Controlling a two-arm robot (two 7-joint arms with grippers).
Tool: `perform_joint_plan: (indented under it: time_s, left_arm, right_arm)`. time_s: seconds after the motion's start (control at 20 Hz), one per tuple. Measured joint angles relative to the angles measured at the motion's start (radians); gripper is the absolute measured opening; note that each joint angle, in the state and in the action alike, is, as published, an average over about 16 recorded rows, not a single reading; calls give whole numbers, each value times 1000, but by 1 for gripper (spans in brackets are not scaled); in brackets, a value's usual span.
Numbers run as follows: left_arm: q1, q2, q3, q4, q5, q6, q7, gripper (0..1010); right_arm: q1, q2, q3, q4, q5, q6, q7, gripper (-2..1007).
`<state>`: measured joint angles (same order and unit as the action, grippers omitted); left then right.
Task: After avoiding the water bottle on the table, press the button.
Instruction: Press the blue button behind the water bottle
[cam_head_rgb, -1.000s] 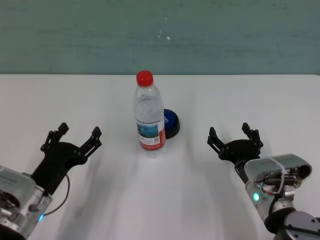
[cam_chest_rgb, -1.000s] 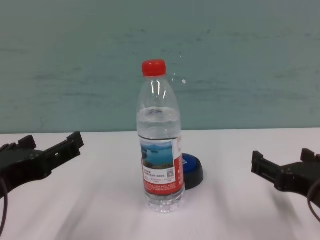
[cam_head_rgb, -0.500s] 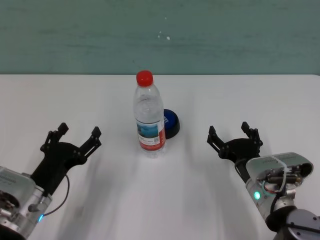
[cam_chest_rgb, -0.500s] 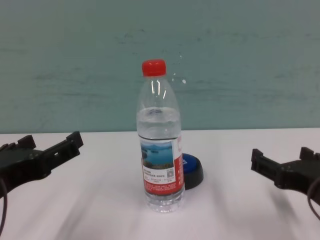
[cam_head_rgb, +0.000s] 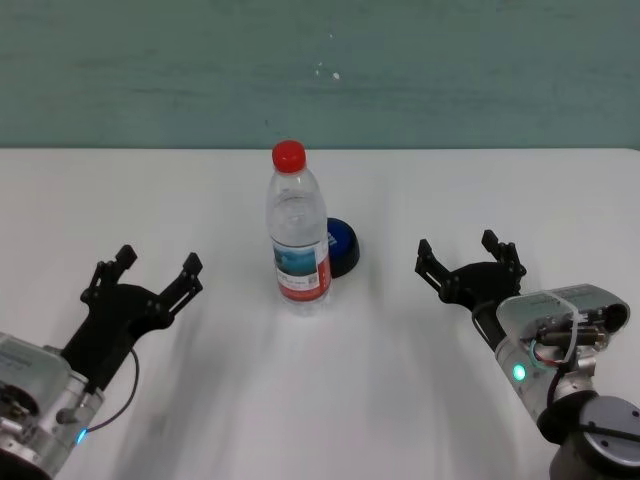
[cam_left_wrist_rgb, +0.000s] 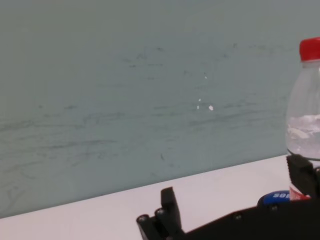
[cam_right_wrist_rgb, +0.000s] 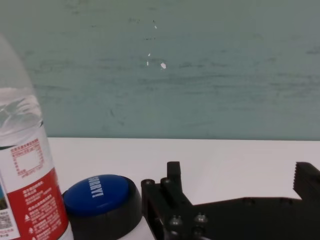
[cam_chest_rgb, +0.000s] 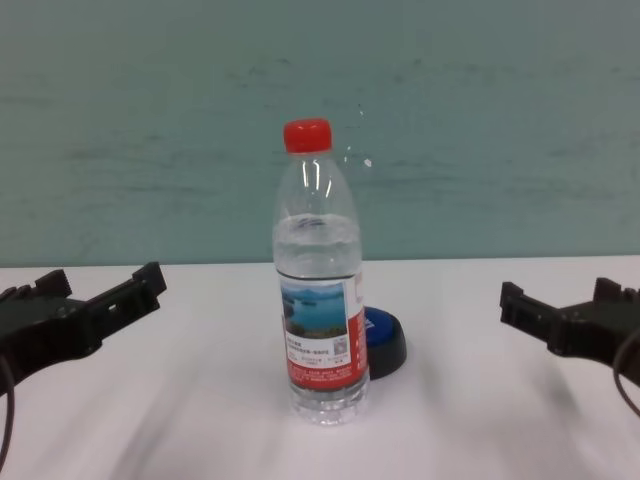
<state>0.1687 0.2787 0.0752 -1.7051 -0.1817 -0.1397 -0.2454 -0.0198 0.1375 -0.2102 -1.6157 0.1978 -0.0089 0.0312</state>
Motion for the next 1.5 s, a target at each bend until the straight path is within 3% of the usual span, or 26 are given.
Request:
perform_joint_plan:
  time_s: [0.65, 1.05, 1.5]
  left_arm:
    - [0, 0, 0, 0, 0, 0, 0, 1010]
    - [0, 0, 0, 0, 0, 0, 0, 1010]
    - [0, 0, 0, 0, 0, 0, 0, 1010]
  right_arm:
    - [100, -9, 28, 89, -9, 31, 98, 1004]
    - [186, -10, 20, 169, -19, 36, 146, 1004]
    - [273, -17, 0, 266, -21, 22, 173, 1004]
